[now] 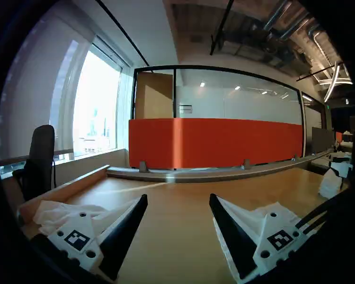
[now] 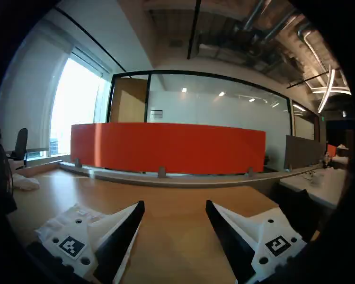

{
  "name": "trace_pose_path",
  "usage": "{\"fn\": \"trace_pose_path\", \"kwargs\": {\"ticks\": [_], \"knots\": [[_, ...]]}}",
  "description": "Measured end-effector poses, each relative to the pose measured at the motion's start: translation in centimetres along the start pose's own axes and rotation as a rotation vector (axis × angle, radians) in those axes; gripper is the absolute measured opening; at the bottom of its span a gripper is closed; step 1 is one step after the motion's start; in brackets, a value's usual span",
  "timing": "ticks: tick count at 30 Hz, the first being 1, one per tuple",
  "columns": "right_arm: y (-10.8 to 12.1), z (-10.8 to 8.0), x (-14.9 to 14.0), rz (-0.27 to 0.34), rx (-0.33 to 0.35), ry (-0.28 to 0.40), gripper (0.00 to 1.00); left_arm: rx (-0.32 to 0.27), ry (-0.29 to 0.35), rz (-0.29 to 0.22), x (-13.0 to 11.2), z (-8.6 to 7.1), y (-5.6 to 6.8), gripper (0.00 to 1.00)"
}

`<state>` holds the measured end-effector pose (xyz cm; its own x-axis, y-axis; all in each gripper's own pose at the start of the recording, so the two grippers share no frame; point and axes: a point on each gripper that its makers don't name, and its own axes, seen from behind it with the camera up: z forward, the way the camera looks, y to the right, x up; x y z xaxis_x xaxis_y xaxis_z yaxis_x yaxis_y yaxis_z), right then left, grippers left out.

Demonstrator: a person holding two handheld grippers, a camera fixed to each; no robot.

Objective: Fold towel

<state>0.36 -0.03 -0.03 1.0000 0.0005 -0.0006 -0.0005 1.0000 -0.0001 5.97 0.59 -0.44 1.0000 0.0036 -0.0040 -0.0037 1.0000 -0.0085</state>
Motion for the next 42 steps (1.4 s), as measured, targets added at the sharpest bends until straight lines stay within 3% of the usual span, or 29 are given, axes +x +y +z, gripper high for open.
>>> {"fn": "trace_pose_path", "kwargs": {"ticks": [8,18,28,36,42], "knots": [[-0.3,-0.6,6.7,-0.004,-0.005,0.017,1.00,-0.007,0.003,0.014,5.9,-0.6,0.2,0.97],[-0.8,-1.0,10.1,-0.030,0.013,-0.013,1.00,-0.043,-0.035,0.028,8.7,-1.0,0.7,0.97],[-2.6,-1.8,11.5,-0.087,0.118,-0.078,1.00,-0.154,-0.113,0.100,9.2,-1.5,2.3,0.97],[-5.4,-2.7,10.3,-0.162,0.261,-0.160,1.00,-0.258,-0.169,0.157,8.6,-1.7,3.9,0.97],[-7.5,-3.4,8.2,-0.189,0.370,-0.243,1.00,-0.351,-0.228,0.188,6.6,-2.1,5.7,0.97]]}}
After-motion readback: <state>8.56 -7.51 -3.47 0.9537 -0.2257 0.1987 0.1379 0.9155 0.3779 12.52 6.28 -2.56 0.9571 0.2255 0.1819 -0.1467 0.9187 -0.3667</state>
